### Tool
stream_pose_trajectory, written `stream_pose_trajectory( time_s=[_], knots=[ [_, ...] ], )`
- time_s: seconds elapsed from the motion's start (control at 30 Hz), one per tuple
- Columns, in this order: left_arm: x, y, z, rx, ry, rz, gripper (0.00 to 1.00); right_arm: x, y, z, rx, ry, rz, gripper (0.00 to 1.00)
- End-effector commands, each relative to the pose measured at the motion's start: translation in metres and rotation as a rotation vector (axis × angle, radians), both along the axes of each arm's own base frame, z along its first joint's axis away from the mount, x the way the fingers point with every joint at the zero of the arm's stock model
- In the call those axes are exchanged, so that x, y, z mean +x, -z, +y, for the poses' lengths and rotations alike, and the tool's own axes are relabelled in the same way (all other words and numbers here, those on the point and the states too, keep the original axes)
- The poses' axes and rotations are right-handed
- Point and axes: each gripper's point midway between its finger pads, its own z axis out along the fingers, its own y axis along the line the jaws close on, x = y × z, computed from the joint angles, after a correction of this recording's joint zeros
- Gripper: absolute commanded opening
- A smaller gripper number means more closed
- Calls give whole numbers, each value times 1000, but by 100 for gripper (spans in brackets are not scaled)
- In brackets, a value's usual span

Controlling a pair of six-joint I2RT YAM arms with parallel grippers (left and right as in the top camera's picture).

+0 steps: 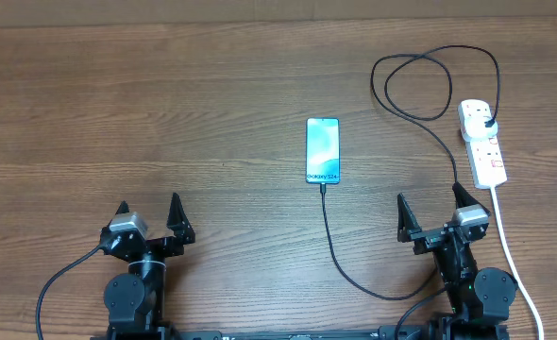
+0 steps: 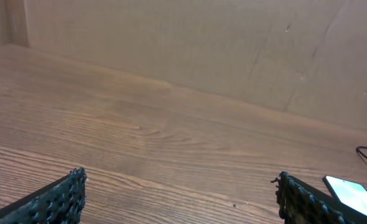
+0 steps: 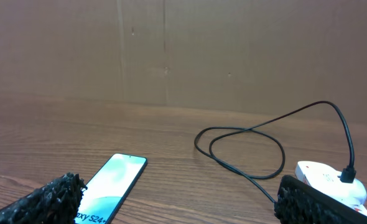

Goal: Plug charger to phone and switch on socket

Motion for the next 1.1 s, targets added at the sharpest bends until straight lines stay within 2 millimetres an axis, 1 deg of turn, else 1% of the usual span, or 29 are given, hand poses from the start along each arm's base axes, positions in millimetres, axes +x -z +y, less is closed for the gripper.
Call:
stream_pose_trajectory(
  time_s=[0.0,1.07],
  knots=[
    [0,-1,3,24,-13,-8,100,0,2,0,-5,4,-5,100],
    [0,-1,3,24,-13,-8,100,0,2,0,-5,4,-5,100]
  ],
)
